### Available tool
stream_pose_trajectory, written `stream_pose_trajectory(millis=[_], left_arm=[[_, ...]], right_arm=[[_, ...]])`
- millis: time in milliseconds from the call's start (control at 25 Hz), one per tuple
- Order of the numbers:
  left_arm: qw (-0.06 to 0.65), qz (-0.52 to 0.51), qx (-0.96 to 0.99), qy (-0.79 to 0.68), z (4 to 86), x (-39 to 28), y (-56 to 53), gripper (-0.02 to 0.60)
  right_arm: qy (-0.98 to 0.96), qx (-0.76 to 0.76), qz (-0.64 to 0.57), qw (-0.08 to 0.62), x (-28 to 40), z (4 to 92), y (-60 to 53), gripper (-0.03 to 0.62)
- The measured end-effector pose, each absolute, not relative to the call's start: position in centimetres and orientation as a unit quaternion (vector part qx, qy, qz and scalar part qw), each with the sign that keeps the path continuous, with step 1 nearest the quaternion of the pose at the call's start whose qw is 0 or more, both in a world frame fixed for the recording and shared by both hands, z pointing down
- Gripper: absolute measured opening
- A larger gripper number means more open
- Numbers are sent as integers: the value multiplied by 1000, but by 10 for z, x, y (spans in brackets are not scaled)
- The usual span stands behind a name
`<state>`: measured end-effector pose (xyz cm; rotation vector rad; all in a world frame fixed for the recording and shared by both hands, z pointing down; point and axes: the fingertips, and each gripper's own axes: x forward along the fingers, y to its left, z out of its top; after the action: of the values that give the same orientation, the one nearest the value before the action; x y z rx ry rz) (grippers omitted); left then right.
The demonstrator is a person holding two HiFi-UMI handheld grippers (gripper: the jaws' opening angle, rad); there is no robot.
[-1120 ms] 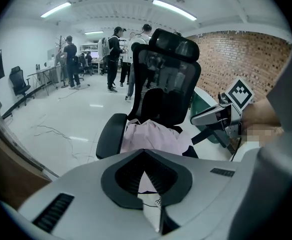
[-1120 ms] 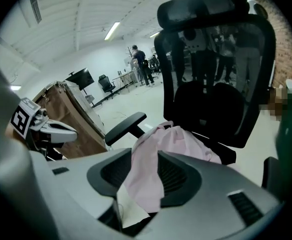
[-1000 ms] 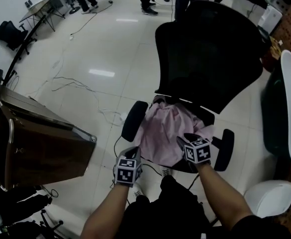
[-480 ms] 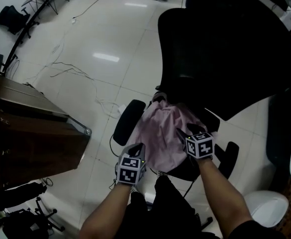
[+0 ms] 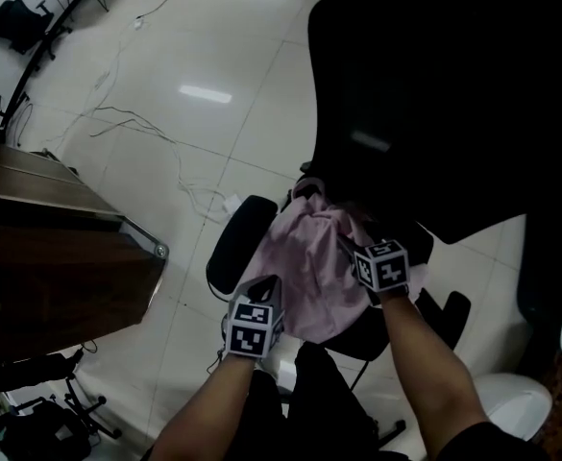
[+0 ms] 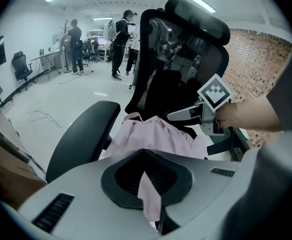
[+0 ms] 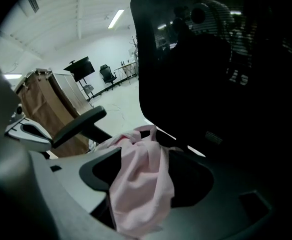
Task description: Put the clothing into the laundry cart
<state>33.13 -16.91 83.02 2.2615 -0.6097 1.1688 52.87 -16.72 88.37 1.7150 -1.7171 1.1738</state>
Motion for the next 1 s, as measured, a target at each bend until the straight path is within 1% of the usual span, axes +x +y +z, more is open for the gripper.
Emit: stream_pose_trajectory(millis=[280, 560, 720, 880, 1000], left_arm=[[265, 434, 834, -214, 857, 347, -176, 0], [275, 436, 830, -211, 886, 357, -182, 0], [282, 436, 828, -212, 898, 360, -185, 0], [281, 434, 829, -210, 902, 361, -185, 0], [281, 433, 830, -211, 905, 359, -184, 0]], right_arm=[[-596, 635, 430, 238, 552, 932, -179, 324], [-598, 624, 435, 250, 558, 967, -187, 325], [-604, 607, 452, 251, 550, 987, -186, 368], [-595, 598, 460, 276, 550, 1007, -183, 377], [-591, 596, 466, 279, 551, 1026, -181, 379]])
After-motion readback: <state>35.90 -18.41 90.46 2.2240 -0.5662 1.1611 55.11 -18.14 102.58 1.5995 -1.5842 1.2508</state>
